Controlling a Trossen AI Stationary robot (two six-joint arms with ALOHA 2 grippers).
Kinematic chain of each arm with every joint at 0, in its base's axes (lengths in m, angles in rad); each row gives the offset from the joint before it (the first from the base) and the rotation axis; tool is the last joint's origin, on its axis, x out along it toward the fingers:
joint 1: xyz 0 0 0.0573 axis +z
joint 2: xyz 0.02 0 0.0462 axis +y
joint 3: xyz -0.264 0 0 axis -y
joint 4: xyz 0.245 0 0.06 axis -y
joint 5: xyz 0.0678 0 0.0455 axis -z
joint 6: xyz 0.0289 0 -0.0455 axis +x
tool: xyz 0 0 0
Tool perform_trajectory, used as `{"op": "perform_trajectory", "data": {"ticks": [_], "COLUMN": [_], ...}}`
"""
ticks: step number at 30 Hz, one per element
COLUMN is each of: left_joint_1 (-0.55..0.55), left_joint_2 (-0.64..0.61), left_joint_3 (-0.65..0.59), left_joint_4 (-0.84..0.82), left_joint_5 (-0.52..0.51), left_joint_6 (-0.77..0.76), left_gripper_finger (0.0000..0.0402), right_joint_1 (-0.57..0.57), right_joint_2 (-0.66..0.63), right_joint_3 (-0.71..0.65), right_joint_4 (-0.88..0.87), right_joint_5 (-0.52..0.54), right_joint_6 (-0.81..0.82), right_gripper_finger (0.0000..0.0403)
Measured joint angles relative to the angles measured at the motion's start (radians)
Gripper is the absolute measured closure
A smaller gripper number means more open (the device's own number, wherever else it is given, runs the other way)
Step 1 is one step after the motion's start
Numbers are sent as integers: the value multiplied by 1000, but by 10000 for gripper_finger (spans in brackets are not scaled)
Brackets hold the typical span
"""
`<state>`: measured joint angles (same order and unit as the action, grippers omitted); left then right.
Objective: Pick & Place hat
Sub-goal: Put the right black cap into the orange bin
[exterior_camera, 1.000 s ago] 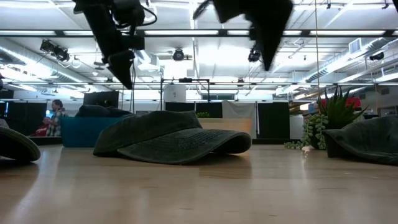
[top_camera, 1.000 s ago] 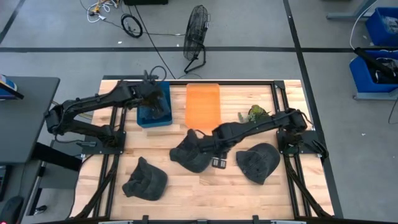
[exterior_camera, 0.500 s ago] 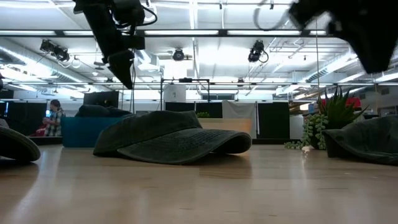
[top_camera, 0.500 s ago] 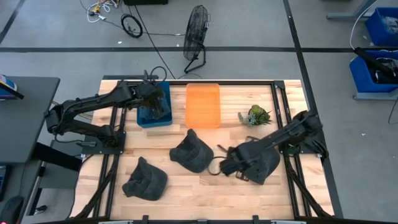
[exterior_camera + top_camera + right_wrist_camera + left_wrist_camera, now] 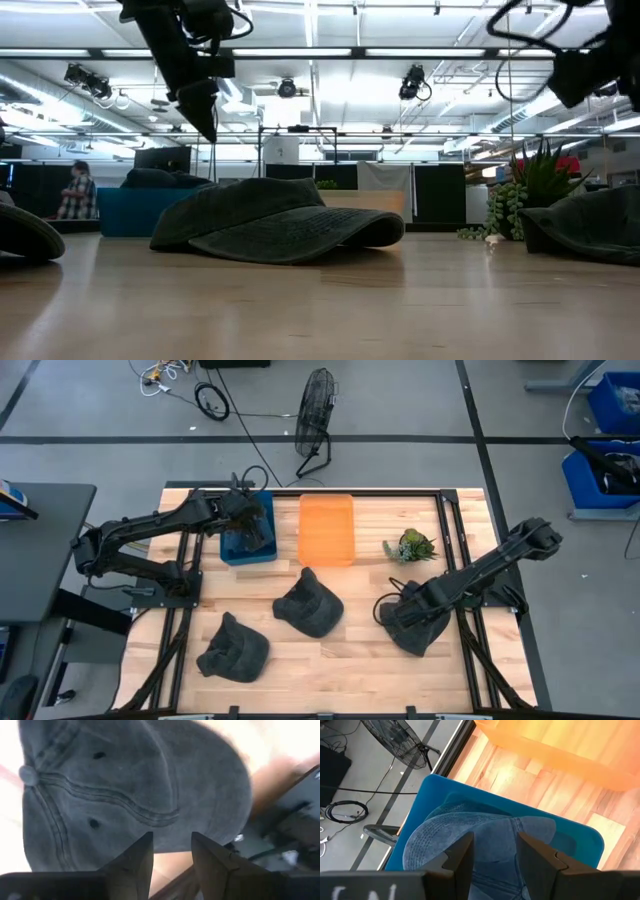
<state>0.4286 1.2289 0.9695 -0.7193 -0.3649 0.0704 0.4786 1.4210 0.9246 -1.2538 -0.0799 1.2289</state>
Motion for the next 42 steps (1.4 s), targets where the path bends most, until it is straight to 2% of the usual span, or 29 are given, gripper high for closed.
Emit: {"op": "perform_trajectory", "data": {"ticks": [5, 8, 12, 15, 19, 20, 24, 28, 33, 38, 42], "left_joint_1": [0, 0, 0, 0, 0, 0, 0, 0, 0, 0, 0], "left_joint_2": [0, 0, 0, 0, 0, 0, 0, 0, 0, 0, 0], "left_joint_3": [0, 0, 0, 0, 0, 0, 0, 0, 0, 0, 0], "left_joint_4": [13, 34, 44, 44, 44, 44, 45, 48, 61, 72, 74], "left_joint_5": [0, 0, 0, 0, 0, 0, 0, 0, 0, 0, 0], "left_joint_6": [-1, -1, 2, 2, 2, 2, 3, 3, 3, 6, 31], "left_gripper_finger": [250, 250, 250, 250, 250, 250, 250, 250, 250, 250, 250], "right_joint_1": [-2, -2, -2, -2, -2, -2, -2, -2, -2, -29, -72], "right_joint_2": [-1, -1, -1, -1, -1, -1, 1, 1, 1, 1, 1], "right_joint_3": [-67, -87, -103, -111, -112, -112, -88, 43, 246, 388, 432], "right_joint_4": [161, 224, 224, 226, 236, 248, 293, 302, 296, 290, 314], "right_joint_5": [-33, -8, 51, 63, 63, 61, 54, 68, 200, 502, 734], "right_joint_6": [20, 21, 47, 45, 22, 13, -17, -157, -459, -655, -921], "right_gripper_finger": [268, 268, 272, 300, 380, 390, 390, 398, 398, 399, 400]}}
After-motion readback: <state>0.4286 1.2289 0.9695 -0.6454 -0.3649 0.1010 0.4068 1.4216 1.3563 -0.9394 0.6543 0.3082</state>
